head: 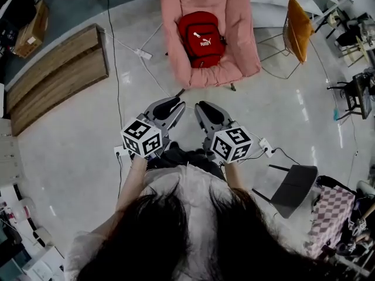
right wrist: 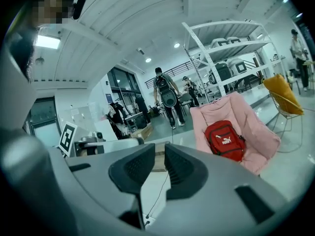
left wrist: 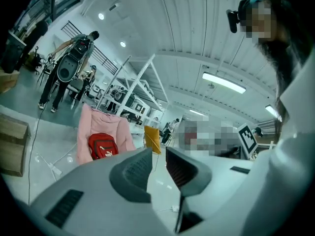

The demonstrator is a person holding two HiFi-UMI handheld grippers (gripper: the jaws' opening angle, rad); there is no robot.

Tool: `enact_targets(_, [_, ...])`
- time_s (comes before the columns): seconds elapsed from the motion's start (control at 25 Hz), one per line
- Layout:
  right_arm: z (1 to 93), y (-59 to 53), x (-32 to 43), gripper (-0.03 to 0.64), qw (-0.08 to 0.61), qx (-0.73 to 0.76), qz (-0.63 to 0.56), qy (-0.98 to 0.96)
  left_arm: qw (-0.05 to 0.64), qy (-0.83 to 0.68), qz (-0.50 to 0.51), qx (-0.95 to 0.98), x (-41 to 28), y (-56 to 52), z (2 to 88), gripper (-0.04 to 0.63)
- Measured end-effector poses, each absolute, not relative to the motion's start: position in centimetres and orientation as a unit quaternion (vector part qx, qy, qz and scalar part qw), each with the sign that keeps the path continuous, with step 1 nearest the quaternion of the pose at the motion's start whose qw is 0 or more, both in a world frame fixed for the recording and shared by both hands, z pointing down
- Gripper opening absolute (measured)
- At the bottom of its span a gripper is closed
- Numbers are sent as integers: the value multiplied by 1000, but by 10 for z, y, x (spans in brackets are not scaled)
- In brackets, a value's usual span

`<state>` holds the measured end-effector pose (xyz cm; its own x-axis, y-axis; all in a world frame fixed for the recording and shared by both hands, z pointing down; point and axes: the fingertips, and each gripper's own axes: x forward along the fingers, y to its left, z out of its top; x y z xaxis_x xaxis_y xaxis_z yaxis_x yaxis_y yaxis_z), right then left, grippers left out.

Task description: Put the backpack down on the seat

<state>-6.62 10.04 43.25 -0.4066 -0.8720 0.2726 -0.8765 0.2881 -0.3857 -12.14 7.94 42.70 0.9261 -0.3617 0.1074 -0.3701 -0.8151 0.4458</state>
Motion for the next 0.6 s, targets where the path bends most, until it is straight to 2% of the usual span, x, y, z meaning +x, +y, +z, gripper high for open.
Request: enact_targets(0.6, [422, 144, -47, 67, 10, 533, 239, -812, 228, -194, 19, 954, -95, 125, 415, 98])
